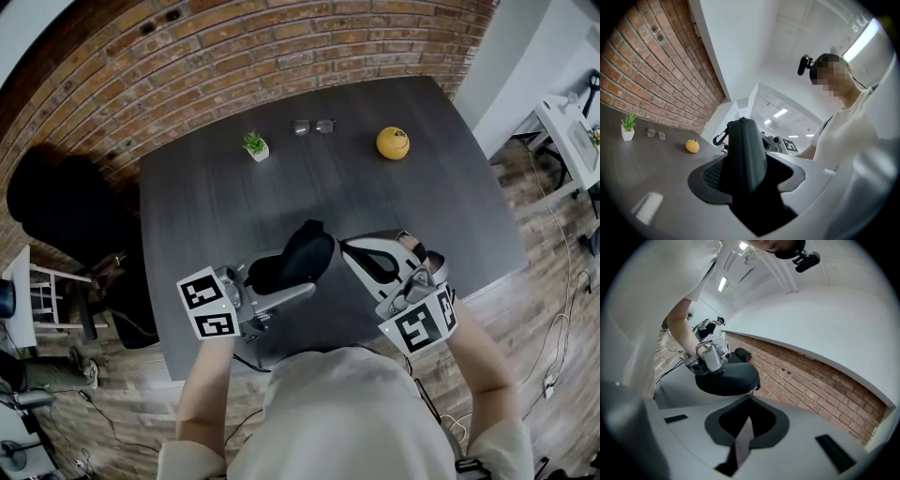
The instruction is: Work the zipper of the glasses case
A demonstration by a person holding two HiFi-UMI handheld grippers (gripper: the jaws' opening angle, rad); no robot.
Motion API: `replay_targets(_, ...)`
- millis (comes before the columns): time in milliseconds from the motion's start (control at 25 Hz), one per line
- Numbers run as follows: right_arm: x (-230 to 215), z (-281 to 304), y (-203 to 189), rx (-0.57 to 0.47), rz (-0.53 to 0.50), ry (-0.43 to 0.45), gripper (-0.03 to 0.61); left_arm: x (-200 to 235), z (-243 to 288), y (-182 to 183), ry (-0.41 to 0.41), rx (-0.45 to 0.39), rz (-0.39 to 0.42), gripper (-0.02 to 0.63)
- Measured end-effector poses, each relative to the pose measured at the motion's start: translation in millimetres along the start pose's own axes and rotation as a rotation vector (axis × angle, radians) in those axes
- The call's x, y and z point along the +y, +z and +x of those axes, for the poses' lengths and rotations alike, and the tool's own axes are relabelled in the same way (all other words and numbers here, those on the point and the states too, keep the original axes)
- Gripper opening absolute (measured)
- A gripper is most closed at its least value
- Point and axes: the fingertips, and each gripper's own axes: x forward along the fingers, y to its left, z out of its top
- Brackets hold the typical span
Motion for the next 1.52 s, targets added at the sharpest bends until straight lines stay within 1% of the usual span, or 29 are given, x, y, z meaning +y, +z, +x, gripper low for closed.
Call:
replay_targets(200, 2, 5, -2, 0.014, 0.031, -0.008, 0.002, 4, -1, 9, 0.021, -0.086, -0.037, 0.241)
replay_targets(400, 15, 10, -2, 0.014, 0.052, 0.004, 0.002, 10, -2, 28, 0.027, -0.173, -0.061, 0.241)
replay_targets(520, 16, 13, -2, 0.007, 0.098, -0.008, 0.002, 13, -2, 32, 0.032, -0.194, -0.069, 0.241)
replay_targets(760, 23, 16, 0, 0.005, 0.140, -0.014, 0.000, 18, -2, 44, 0.036, -0.256, -0.095, 0.241)
replay_targets(1040, 28, 20, 3, -0.005, 0.216, -0.032, 0.002, 22, -4, 55, 0.047, -0.309, -0.110, 0.242)
replay_targets(1520, 56, 26, 10, -0.019, 0.275, 0.034, 0.001, 29, -6, 81, 0.040, -0.426, -0.151, 0.242)
